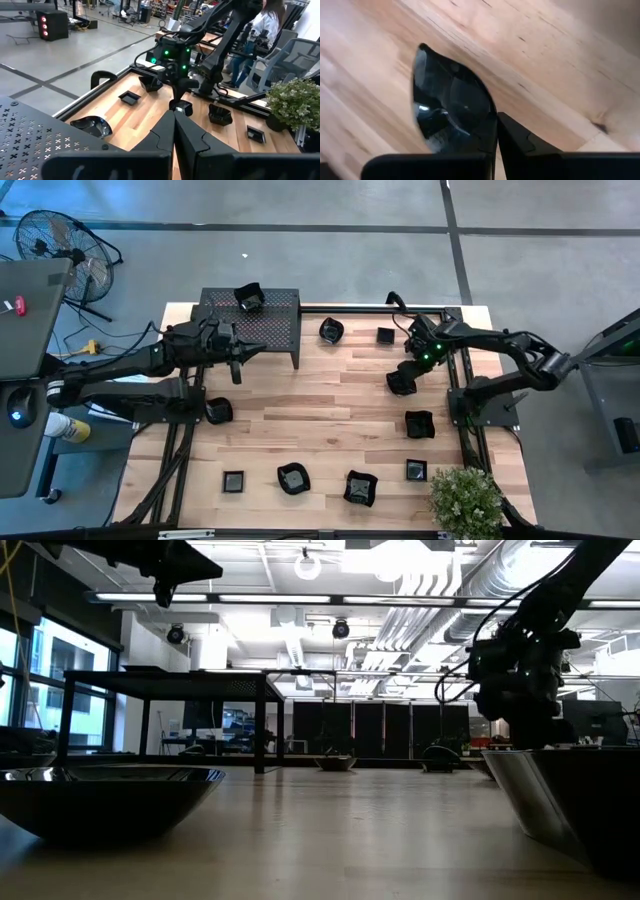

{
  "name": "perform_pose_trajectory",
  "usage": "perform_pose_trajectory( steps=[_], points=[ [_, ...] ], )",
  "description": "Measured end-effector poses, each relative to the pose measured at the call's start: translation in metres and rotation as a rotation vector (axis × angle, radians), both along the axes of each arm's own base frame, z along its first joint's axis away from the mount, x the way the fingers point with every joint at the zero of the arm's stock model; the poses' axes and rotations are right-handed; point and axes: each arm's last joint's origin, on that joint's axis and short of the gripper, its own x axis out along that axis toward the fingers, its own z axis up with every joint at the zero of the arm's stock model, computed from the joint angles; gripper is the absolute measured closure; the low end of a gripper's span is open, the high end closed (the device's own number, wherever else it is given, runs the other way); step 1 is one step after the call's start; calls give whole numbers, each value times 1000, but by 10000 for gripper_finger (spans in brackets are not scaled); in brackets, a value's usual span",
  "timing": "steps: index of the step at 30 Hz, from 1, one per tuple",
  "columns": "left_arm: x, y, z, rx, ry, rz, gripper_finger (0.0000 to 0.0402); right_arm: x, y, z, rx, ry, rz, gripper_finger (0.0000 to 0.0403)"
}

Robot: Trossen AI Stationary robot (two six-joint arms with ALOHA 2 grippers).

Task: Pick & Place Mini shaped plates
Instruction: Put the black leaf shaped plate on the shelf

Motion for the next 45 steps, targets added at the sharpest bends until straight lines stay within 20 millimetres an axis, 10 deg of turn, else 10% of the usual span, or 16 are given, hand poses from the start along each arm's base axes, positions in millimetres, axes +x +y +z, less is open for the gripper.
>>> perform_pose_trajectory(
  steps=[9, 19, 28, 45],
  points=[
    [0, 0, 0, -1, 0, 0, 401, 13, 24, 45, -77, -203, -156, 398],
    [0, 0, 0, -48, -11, -4, 401, 80, 101, 79, -161, -586, -305, 401],
    [0, 0, -2, -54, 10, -3, 401, 138, 143, 38, -107, -625, -483, 401],
    [1, 0, -6, -59, 49, -2, 401, 277, 138, -6, -72, -542, -494, 402]
  ],
)
